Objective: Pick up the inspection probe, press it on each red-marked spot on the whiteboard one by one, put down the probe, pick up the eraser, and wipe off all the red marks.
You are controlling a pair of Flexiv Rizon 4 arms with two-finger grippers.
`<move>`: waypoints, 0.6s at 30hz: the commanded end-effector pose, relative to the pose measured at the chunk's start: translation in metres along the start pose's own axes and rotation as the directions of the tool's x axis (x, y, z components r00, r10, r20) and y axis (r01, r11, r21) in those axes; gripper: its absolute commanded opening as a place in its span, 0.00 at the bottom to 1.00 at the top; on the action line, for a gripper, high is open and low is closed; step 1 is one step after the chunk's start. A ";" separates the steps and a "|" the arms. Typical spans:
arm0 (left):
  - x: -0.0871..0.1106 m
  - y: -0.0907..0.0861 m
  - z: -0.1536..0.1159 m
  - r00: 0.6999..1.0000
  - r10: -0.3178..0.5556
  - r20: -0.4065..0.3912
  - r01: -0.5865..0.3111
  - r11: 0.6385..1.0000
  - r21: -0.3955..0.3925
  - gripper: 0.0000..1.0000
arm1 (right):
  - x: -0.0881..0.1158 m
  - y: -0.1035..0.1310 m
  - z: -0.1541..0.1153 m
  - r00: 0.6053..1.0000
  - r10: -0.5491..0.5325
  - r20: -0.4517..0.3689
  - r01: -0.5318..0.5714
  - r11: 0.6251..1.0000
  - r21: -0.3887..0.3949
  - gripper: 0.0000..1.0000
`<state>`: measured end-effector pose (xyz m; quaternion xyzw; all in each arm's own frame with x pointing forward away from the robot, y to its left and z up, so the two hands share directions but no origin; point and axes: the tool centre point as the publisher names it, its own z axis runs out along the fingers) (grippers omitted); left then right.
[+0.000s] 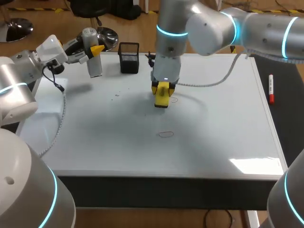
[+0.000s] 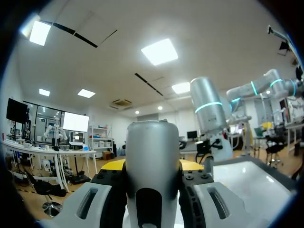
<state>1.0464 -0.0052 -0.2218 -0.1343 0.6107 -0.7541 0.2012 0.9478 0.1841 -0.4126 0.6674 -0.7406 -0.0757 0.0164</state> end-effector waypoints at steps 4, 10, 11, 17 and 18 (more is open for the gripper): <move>0.001 -0.001 0.000 1.000 0.002 0.003 -0.002 1.000 0.001 0.00 | -0.003 -0.005 0.015 1.000 -0.003 -0.031 0.003 1.000 -0.028 0.00; 0.001 -0.001 0.000 1.000 0.002 0.003 -0.002 1.000 0.001 0.00 | 0.004 -0.004 0.022 0.999 -0.002 -0.042 0.001 0.999 -0.040 0.00; 0.001 -0.001 0.000 1.000 0.002 0.003 -0.002 1.000 0.001 0.00 | 0.006 -0.004 0.023 0.999 0.000 -0.045 -0.002 0.999 -0.043 0.00; 0.001 -0.001 0.000 1.000 0.002 0.003 -0.002 1.000 0.001 0.00 | 0.019 -0.004 0.027 0.998 0.020 -0.052 -0.023 0.998 -0.054 0.00; 0.001 -0.001 0.000 1.000 0.002 0.003 -0.002 1.000 0.001 0.00 | 0.022 -0.004 0.028 0.998 0.027 -0.052 -0.030 0.998 -0.057 0.00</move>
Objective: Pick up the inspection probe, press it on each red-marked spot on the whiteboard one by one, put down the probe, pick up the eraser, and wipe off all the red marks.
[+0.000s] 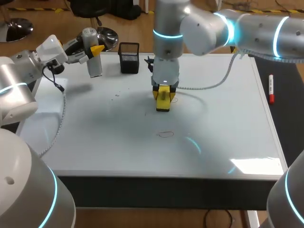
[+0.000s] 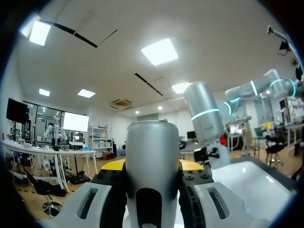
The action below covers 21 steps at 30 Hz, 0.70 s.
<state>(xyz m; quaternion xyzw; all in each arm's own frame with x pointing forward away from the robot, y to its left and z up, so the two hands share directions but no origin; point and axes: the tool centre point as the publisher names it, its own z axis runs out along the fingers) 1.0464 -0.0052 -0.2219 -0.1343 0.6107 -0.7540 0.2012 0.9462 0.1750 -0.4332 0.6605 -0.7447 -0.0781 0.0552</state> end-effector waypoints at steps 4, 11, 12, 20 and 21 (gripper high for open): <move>0.001 -0.001 0.000 1.000 0.002 0.003 -0.002 1.000 0.001 0.00 | 0.025 -0.007 0.009 0.999 0.049 0.012 -0.049 0.999 -0.006 0.00; 0.001 -0.001 0.000 1.000 0.002 0.003 -0.002 1.000 0.001 0.00 | 0.052 -0.012 0.014 0.994 0.114 0.001 -0.113 0.993 -0.010 0.00; 0.001 -0.001 0.000 1.000 0.002 0.003 -0.002 1.000 0.001 0.00 | 0.055 -0.013 0.014 0.993 0.120 0.001 -0.120 0.993 -0.011 0.00; 0.001 -0.001 0.000 1.000 0.002 0.003 -0.002 1.000 0.001 0.00 | 0.072 -0.015 0.016 0.988 0.156 -0.013 -0.156 0.988 -0.012 0.00; 0.001 -0.001 0.000 1.000 0.002 0.003 -0.002 1.000 0.001 0.00 | 0.073 -0.015 0.016 0.987 0.158 -0.013 -0.158 0.987 -0.012 0.00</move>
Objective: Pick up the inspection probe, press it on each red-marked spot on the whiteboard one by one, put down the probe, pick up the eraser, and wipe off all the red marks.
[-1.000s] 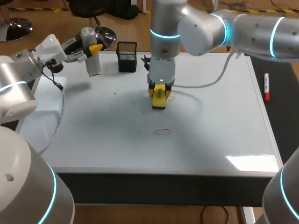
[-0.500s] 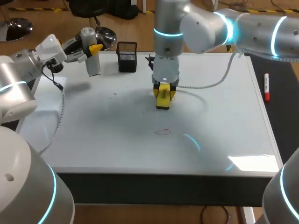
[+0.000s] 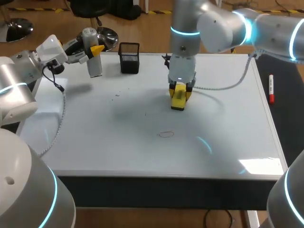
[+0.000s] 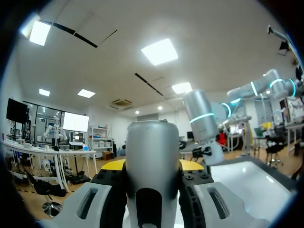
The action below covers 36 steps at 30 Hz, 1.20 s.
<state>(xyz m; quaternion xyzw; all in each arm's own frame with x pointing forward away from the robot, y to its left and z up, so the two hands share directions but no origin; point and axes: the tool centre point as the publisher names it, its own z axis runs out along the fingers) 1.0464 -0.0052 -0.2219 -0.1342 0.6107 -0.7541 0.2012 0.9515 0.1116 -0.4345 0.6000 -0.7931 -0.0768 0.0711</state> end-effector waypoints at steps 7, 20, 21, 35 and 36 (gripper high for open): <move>0.001 -0.001 0.000 1.000 0.002 0.003 -0.002 1.000 0.001 0.00 | 0.015 -0.005 0.016 1.000 0.015 0.002 -0.015 1.000 0.012 0.00; 0.001 -0.001 0.000 1.000 0.002 0.003 -0.002 1.000 0.001 0.00 | 0.027 0.003 -0.052 0.997 -0.010 0.083 0.003 0.996 0.092 0.00; 0.001 -0.001 0.000 1.000 0.002 0.003 -0.002 1.000 0.001 0.00 | 0.030 0.002 -0.057 0.997 -0.012 0.077 0.003 0.994 0.106 0.00; 0.001 -0.001 0.000 1.000 0.002 0.003 -0.002 1.000 0.001 0.00 | 0.068 -0.016 -0.075 0.998 0.043 0.055 -0.051 0.986 0.156 0.00; 0.001 -0.001 0.000 1.000 0.002 0.003 -0.002 1.000 0.001 0.00 | 0.073 -0.021 -0.075 0.997 0.050 0.054 -0.057 0.986 0.156 0.00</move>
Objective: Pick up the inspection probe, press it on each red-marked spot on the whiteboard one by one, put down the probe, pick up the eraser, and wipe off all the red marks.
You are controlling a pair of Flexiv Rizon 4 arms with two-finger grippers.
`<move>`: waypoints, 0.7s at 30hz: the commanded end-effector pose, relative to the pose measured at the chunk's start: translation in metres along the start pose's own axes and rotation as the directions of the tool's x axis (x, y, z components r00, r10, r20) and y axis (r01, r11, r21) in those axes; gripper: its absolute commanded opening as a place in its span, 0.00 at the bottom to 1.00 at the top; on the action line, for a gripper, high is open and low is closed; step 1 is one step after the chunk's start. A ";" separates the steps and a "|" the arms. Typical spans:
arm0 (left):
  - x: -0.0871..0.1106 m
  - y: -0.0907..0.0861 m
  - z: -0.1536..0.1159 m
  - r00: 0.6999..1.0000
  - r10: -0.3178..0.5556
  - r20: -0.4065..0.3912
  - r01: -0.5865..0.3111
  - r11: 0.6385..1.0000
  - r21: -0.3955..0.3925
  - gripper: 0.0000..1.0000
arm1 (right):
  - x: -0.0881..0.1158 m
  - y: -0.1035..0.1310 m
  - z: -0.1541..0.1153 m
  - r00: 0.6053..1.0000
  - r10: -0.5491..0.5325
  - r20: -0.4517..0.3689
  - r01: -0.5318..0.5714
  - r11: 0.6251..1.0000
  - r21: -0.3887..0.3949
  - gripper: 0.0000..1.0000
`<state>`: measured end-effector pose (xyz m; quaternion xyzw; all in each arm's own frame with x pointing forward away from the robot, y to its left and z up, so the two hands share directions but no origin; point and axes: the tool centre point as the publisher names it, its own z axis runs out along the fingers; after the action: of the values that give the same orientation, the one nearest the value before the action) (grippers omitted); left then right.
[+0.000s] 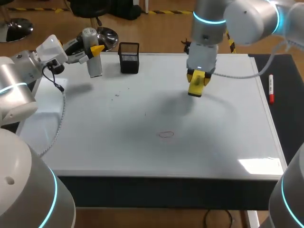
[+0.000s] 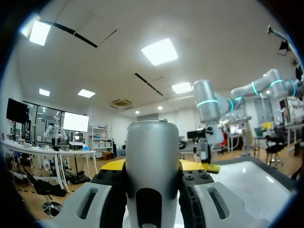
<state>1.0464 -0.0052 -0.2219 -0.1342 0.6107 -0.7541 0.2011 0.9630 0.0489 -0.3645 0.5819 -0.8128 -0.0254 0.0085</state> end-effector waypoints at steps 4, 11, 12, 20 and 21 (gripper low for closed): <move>0.001 -0.001 0.000 1.000 0.002 0.003 -0.002 1.000 0.001 0.00 | 0.033 -0.029 0.002 1.000 0.018 -0.016 -0.018 1.000 -0.004 0.00; 0.001 -0.001 0.000 1.000 0.002 0.003 -0.002 1.000 0.001 0.00 | 0.066 -0.073 0.000 0.998 0.051 0.039 -0.052 0.998 0.031 0.00; 0.001 -0.001 0.000 1.000 0.002 0.003 -0.002 1.000 0.001 0.00 | 0.069 -0.079 0.000 0.998 0.048 0.043 -0.050 0.998 0.036 0.00; 0.001 -0.001 0.000 1.000 0.002 0.003 -0.002 1.000 0.001 0.00 | 0.089 -0.112 0.001 0.998 0.060 0.026 -0.061 0.998 0.025 0.00; 0.001 -0.001 0.000 1.000 0.002 0.003 -0.002 1.000 0.001 0.00 | 0.090 -0.114 0.001 0.998 0.060 0.025 -0.061 0.998 0.023 0.00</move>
<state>1.0464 -0.0053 -0.2219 -0.1342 0.6106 -0.7541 0.2011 1.0334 -0.0696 -0.3731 0.5551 -0.8315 -0.0178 -0.0150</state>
